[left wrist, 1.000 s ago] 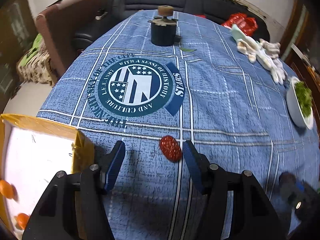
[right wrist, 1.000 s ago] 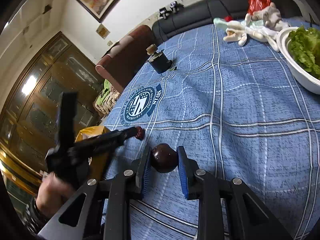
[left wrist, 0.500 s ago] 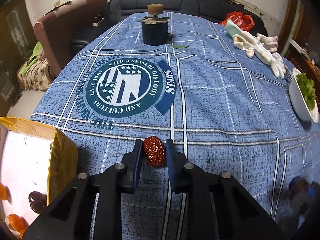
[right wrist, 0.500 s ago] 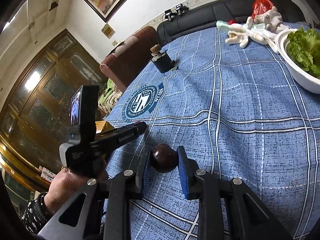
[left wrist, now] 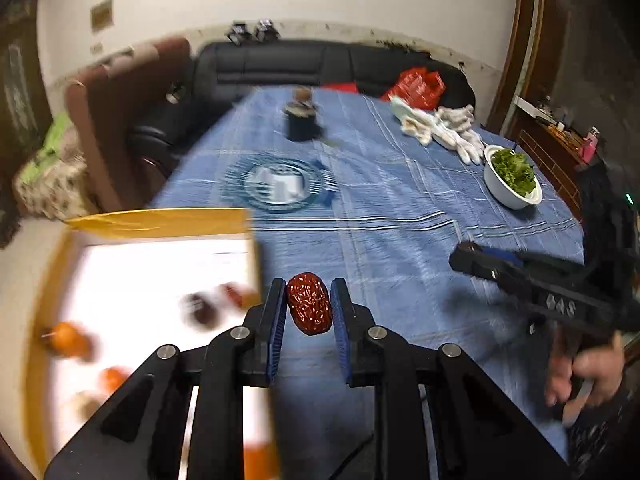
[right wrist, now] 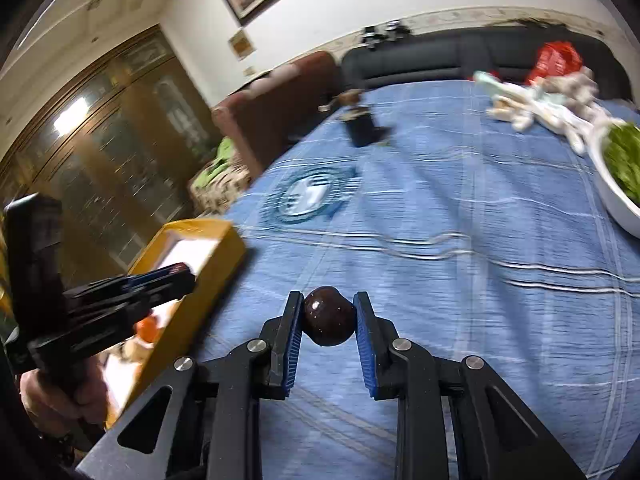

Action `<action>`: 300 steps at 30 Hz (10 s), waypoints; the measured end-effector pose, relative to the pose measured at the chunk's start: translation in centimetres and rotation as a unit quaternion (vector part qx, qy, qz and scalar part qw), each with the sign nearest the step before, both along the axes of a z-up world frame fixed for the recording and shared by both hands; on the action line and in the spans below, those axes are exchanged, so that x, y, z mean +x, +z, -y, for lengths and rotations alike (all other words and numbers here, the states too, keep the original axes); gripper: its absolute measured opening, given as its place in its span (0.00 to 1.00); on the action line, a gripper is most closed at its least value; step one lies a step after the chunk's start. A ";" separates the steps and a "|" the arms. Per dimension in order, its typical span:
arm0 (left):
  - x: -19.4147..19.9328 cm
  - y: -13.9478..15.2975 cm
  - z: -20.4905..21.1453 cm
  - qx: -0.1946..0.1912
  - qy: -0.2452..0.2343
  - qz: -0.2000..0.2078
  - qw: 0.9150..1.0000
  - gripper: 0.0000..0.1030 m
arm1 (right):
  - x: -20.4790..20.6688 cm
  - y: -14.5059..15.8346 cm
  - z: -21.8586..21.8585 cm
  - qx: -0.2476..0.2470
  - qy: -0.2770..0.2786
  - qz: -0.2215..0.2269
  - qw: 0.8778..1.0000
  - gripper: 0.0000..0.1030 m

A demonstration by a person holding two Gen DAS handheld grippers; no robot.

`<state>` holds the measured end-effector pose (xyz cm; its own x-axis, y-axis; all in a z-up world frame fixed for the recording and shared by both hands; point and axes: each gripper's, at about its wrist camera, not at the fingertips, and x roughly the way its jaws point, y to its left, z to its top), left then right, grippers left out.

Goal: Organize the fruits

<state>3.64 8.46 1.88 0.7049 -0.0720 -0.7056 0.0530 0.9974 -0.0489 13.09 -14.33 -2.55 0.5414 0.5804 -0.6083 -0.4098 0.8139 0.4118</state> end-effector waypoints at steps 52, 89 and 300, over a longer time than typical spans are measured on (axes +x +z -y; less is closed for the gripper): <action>-18.3 9.8 -4.6 0.092 0.179 0.163 0.966 0.90 | -25.2 14.1 -7.2 -0.048 0.022 0.287 0.957 0.86; -15.4 4.5 -11.0 0.111 0.253 0.108 0.955 0.90 | -21.0 8.3 -15.5 -0.097 0.056 0.211 0.971 0.90; -15.6 2.4 -14.9 0.102 0.251 0.089 0.958 0.90 | -20.2 6.1 -20.8 -0.108 0.079 0.184 0.974 0.90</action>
<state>-11.93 23.32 4.30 0.7253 0.4348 -0.5337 -0.4468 0.8871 0.1154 -7.11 6.47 3.52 0.6603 0.5549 -0.5061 -0.6248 0.7798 0.0397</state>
